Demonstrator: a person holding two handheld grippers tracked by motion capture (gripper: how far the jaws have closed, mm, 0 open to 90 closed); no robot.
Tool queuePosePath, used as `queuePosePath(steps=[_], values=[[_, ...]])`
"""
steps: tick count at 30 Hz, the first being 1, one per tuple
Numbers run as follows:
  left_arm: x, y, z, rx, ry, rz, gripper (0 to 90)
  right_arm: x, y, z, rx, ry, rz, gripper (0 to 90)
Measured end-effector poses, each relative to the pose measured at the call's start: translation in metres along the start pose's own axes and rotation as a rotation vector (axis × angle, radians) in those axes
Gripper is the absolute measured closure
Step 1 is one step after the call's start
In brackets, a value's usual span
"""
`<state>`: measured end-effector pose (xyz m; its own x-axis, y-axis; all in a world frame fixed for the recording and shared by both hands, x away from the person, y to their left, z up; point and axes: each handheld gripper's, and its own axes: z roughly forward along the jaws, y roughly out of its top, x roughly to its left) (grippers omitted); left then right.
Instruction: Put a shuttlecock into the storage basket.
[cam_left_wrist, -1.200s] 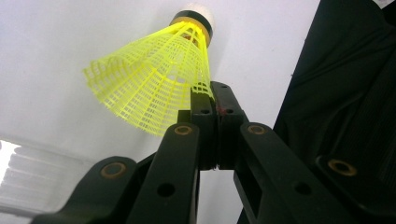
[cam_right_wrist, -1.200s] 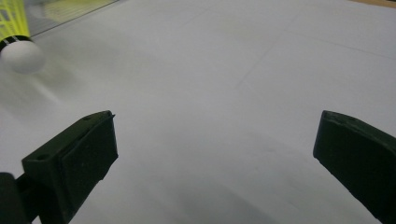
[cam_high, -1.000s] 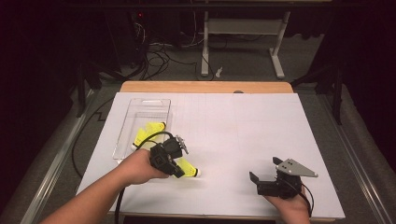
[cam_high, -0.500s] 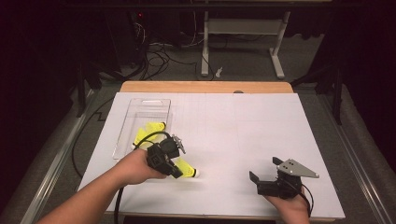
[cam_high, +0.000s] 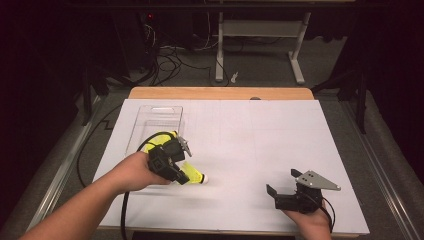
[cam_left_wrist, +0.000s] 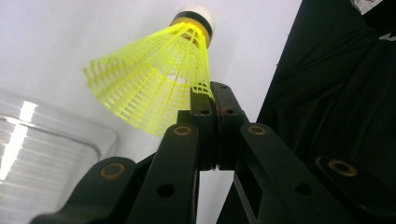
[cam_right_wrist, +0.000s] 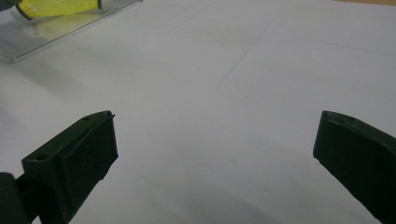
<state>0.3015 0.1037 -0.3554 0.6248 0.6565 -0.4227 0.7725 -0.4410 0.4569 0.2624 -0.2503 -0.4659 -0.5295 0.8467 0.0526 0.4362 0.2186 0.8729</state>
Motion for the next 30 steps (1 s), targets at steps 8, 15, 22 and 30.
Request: queuePosePath(steps=[8, 15, 22, 30], values=[[0.006, 0.009, -0.027, -0.043, 0.006, -0.016, 89.0, 0.000, 0.000, 0.001, 0.004, 0.004, 0.001, 0.3], [0.020, 0.013, -0.048, -0.071, 0.019, -0.025, 89.0, 0.001, -0.001, 0.002, 0.009, 0.006, -0.001, 0.3], [0.039, 0.011, -0.058, -0.084, 0.047, -0.059, 89.1, 0.001, -0.001, 0.002, 0.012, 0.009, -0.001, 0.3], [0.059, 0.006, -0.064, -0.095, 0.080, -0.103, 89.2, 0.001, -0.001, 0.002, 0.013, 0.011, 0.000, 0.3]])
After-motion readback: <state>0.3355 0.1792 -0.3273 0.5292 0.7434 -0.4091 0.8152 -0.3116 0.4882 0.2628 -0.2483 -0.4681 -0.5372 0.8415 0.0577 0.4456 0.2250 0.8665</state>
